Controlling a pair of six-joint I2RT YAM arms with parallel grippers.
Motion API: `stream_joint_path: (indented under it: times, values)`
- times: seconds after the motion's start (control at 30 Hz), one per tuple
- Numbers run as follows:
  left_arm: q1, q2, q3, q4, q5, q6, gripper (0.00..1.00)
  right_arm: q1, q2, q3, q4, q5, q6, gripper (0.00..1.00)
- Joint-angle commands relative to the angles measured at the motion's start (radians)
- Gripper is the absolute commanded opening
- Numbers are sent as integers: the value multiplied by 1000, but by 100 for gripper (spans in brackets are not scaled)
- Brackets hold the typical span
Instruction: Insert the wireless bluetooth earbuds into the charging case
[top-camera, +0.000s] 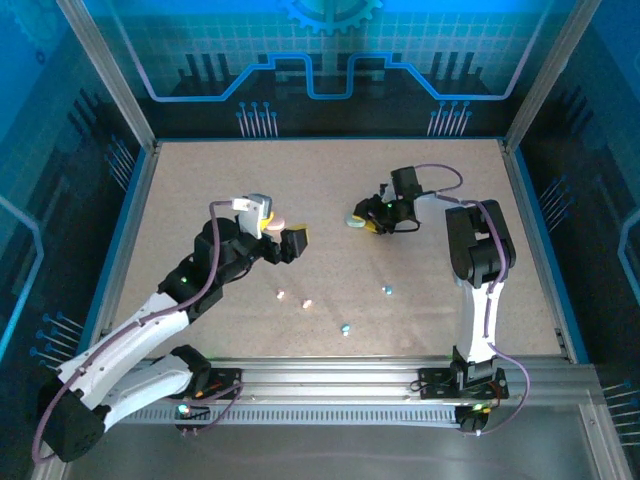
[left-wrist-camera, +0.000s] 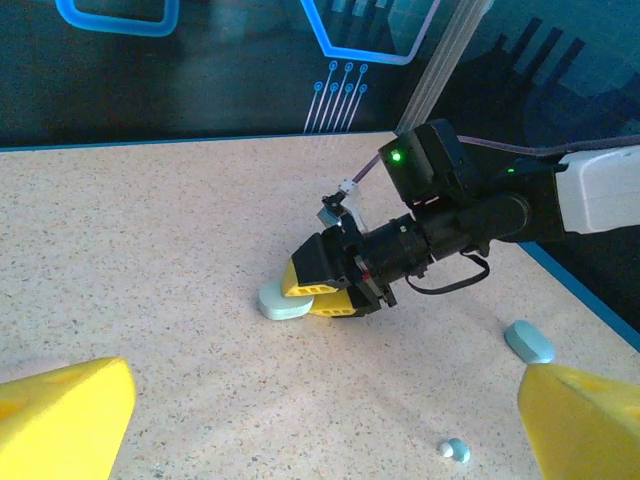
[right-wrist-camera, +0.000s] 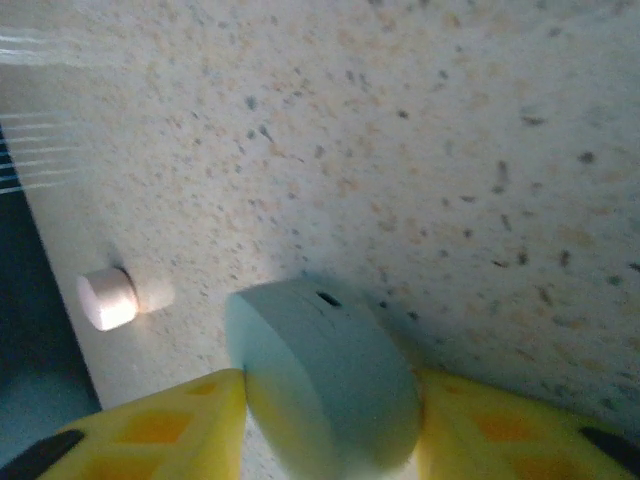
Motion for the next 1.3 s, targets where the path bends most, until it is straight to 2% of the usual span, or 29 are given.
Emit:
stream_joint_path:
  times: [0.0, 0.17, 0.27, 0.47, 0.5, 0.57, 0.73, 0.8, 0.87, 0.93, 1.1, 1.27]
  values:
    - [8, 2, 1, -1, 33, -20, 99, 5, -2, 40, -117, 61, -70, 54]
    - [8, 1, 5, 0, 34, -23, 99, -2, -48, 64, -200, 100, -133, 64]
    - [9, -3, 7, -2, 28, -24, 99, -4, -135, 58, -258, 161, -189, 69]
    - [23, -12, 3, 1, 18, -38, 99, -47, -455, -89, -369, 436, -234, 71]
    - [26, -12, -2, 5, 15, -44, 99, -77, -527, -141, -389, 494, -212, 70]
    - [31, -11, -7, 17, 25, -50, 99, -149, -632, -236, -411, 532, -183, 69]
    - [37, 1, -15, 49, 67, -53, 99, -407, -836, -489, -418, 477, -156, 69]
    - [37, 10, -15, 55, 81, -57, 99, -487, -865, -535, -426, 447, -184, 70]
    - [39, 17, -17, 63, 93, -61, 99, -557, -865, -563, -429, 402, -234, 74]
    - [38, 22, -16, 69, 103, -62, 99, -586, -835, -558, -434, 369, -278, 75]
    - [38, 23, -19, 72, 116, -65, 99, -593, -707, -513, -424, 314, -369, 75]
    - [38, 12, -24, 71, 113, -66, 99, -593, -652, -498, -406, 302, -410, 75]
